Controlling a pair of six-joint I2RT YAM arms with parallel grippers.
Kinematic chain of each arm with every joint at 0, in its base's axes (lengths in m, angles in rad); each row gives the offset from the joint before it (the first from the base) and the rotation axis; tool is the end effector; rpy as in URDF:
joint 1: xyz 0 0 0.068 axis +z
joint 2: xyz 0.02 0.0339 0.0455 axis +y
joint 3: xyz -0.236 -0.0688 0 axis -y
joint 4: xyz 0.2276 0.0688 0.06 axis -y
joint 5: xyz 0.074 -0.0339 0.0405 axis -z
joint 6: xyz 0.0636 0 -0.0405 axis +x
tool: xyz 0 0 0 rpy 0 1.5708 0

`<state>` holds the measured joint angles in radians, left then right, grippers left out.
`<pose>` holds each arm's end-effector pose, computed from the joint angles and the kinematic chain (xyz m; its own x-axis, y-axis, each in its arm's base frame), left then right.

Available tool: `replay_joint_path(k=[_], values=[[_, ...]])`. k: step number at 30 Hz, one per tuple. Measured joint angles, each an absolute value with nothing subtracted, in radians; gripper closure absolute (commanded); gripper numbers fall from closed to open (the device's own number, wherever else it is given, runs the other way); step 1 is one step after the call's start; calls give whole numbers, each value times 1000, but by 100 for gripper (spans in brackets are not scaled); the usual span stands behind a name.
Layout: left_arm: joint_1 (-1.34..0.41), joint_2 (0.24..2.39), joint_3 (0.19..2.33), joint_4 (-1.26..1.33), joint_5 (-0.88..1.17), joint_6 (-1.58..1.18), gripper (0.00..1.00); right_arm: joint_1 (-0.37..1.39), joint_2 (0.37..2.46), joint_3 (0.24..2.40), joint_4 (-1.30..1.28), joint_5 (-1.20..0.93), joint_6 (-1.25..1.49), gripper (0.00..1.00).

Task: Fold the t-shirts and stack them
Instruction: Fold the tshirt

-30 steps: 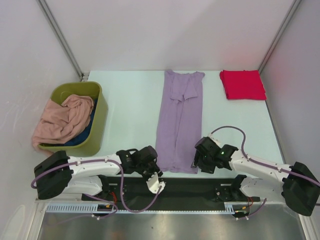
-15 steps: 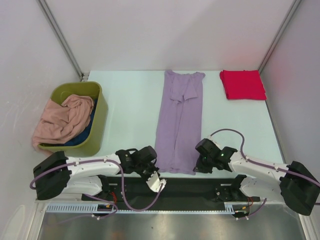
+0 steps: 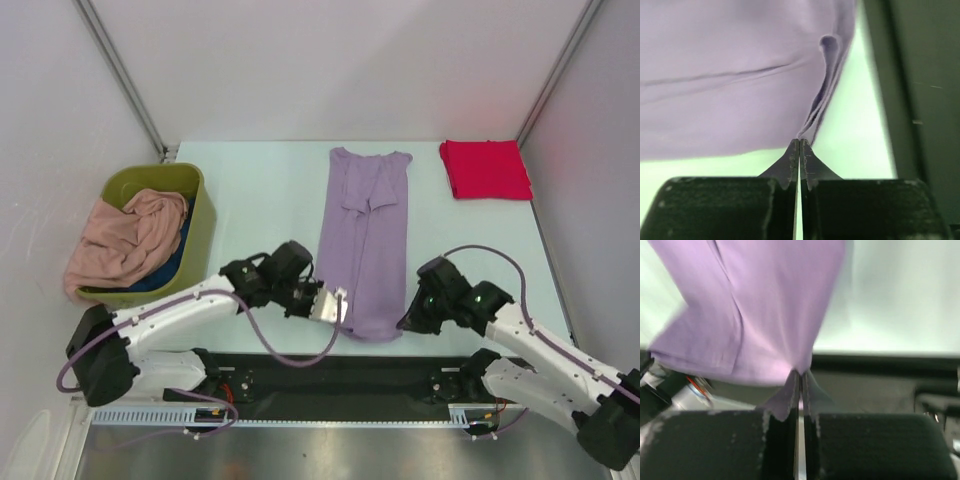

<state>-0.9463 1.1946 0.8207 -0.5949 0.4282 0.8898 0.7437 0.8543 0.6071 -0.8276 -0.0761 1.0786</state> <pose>0.1199 -0.2116 0.1970 0.3768 0.6860 -0.6224 0.9256 -0.3047 0.2245 0.1187 0.1158 0.1731 -0.9243 0.3438 -0.1660 0.2389 0.8600 0.4510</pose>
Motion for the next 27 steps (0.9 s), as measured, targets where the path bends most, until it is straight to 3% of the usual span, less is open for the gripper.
replay_joint_path(k=[5,9,17,27], values=[[-776,1375,1021,-616,449,888,100,409,1069,772,-788,-186,889,100],[-667,1563,1204,-625,462,867,100,293,1344,1003,-728,-212,752,100],[-566,1867,1492,-577,422,784,100,174,1694,1263,-591,-283,631,100],[-533,2045,1668,-521,340,684,100,129,1888,1372,-552,-310,609,100]])
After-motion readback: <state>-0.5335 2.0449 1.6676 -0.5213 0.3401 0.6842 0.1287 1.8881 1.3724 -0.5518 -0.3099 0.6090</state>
